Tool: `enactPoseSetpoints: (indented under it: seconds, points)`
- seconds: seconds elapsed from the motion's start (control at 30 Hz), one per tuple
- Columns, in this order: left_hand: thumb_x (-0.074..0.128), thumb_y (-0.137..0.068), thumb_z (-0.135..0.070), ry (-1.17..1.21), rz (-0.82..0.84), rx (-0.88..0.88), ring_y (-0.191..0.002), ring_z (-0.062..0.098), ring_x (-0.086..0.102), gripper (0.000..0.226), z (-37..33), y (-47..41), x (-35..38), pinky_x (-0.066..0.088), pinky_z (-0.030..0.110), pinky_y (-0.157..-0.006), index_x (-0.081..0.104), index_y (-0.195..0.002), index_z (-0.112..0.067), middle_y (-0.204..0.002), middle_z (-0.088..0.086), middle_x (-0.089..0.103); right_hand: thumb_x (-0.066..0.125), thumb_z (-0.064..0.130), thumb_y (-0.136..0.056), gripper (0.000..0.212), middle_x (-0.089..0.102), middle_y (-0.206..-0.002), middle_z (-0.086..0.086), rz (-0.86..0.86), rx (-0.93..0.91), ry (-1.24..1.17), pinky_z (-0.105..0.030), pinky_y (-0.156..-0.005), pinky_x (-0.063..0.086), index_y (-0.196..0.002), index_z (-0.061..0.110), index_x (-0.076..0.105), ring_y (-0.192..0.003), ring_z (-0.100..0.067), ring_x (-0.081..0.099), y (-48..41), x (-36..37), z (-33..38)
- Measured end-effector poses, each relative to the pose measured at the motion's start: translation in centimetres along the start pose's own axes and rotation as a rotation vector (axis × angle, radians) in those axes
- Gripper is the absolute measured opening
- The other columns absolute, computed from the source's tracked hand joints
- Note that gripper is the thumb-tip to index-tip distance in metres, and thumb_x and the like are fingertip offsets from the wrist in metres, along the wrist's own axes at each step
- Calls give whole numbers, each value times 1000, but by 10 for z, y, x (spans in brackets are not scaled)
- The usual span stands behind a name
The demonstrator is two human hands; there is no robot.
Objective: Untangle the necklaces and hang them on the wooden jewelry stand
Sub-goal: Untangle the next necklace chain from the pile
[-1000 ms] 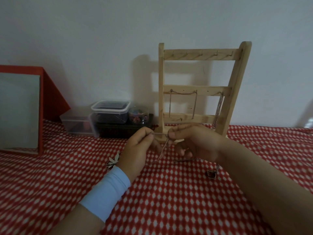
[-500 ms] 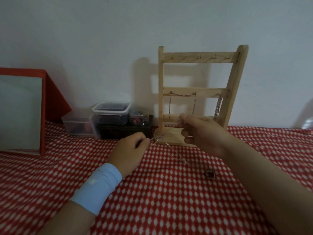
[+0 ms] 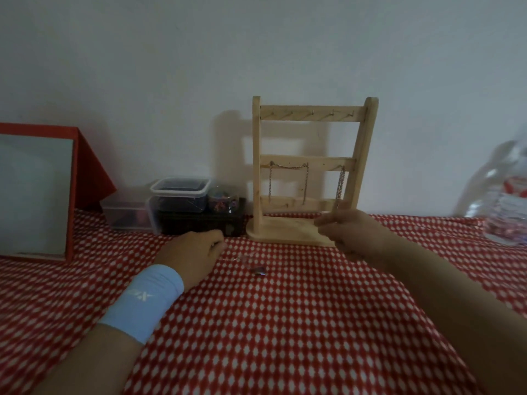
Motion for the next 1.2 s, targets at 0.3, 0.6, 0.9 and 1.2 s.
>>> enactPoseSetpoints:
  seconds: [0.3,0.6,0.9,1.2]
  points:
    - [48,-93,-50,-313,112,-33,-93,12,60,30,3,11,1,50,31,-86,70,-93,-30,-101,-8,67,67,17,-91,18,66,-106,4,-154,-127,757,-26,-79,49,-86,35,67,-95,-16,65,12,-1,-10]
    - [54,-94,-32,2,-98,336,-101,4,47,18,-57,19,2,41,28,-96,67,-107,-36,-111,-16,60,62,10,-92,35,64,-123,8,-64,-413,1023,-30,-103,45,-112,35,74,-116,-16,58,24,68,44]
    - [67,-86,-34,178,-45,344,-98,0,50,8,-38,22,19,44,25,-91,74,-91,-34,-100,-20,56,61,21,-96,26,71,-115,17,247,-497,966,-27,-94,52,-106,38,78,-103,-8,61,7,124,52]
    - [67,-83,-22,289,113,188,-106,-2,49,43,-8,20,20,36,10,-91,54,-122,-33,-117,-16,53,78,49,-82,29,74,-103,15,347,-415,831,-19,-83,51,-105,32,79,-92,0,63,-10,134,51]
Point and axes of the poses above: each hand's wrist, its own y-axis away from the middle knuckle, its own x-axis out of the palm, z = x × y, the point moved 8 cm from there along -y, towards the middle knuckle
